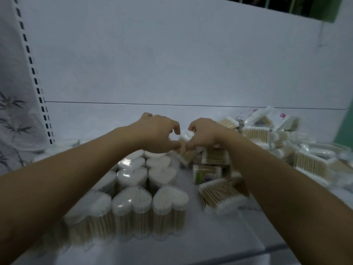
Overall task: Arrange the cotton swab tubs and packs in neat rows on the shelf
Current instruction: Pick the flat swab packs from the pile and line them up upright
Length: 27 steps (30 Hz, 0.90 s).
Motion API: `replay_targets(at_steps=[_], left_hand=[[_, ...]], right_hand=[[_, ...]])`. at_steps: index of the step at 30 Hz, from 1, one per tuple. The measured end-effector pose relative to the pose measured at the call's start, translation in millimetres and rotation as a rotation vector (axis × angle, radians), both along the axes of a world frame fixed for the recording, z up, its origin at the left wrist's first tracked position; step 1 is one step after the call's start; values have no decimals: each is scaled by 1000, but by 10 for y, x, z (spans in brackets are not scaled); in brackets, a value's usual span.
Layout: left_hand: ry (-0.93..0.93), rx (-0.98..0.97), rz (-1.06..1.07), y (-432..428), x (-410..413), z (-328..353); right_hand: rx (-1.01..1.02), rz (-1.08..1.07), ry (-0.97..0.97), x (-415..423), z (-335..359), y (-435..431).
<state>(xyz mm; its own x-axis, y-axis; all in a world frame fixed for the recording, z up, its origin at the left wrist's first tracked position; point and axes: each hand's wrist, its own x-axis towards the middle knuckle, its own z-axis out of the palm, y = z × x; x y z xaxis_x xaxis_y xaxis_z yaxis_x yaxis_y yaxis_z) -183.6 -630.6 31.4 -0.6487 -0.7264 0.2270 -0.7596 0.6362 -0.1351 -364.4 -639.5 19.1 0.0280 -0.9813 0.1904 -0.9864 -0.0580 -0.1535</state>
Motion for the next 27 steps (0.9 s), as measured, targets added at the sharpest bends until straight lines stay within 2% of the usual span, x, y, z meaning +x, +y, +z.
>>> replay_targets(at_steps=[4, 6, 10, 14, 17, 21, 23, 27], left_hand=[[39, 8, 30, 156, -127, 58], [40, 4, 36, 202, -207, 39], [67, -8, 31, 326, -582, 87], [127, 41, 7, 424, -1095, 122], [186, 58, -25, 506, -1508, 114], [240, 62, -40, 586, -1890, 42], [249, 54, -27, 600, -2035, 21], [255, 53, 3, 643, -2289, -8]], right_hand=[[-261, -62, -639, -420, 239, 155], [-321, -98, -817, -614, 290, 235], [-496, -204, -1013, -1233, 481, 384], [-590, -260, -1327, -1876, 667, 501], [-525, -307, -1396, -2149, 602, 586], [-383, -233, -1735, -2363, 376, 652], [-347, -203, -1840, -2507, 287, 653], [-368, -241, -1872, -2756, 160, 677]])
